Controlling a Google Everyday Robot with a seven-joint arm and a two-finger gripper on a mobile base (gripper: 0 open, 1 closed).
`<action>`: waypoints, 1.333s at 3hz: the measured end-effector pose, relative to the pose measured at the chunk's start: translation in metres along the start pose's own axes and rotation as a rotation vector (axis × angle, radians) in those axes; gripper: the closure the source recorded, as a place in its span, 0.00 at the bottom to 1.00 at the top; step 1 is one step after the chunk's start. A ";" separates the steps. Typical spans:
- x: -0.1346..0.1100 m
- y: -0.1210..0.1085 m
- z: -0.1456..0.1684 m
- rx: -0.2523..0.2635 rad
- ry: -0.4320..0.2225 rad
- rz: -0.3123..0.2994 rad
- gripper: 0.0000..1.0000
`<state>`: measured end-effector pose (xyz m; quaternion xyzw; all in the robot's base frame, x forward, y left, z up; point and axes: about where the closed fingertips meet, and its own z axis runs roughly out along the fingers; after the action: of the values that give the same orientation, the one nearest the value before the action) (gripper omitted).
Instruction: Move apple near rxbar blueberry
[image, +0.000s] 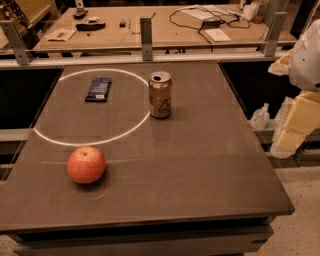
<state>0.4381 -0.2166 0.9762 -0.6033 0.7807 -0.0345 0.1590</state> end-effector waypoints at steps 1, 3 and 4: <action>0.000 0.000 0.000 0.000 0.000 0.000 0.00; -0.033 0.019 -0.006 -0.101 -0.190 -0.068 0.00; -0.061 0.034 -0.010 -0.146 -0.285 -0.106 0.00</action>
Offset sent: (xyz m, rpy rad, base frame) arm -0.0158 0.0308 0.0085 0.2154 0.0615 0.1483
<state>0.4175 -0.1512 0.9901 -0.6525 0.7177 0.0999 0.2216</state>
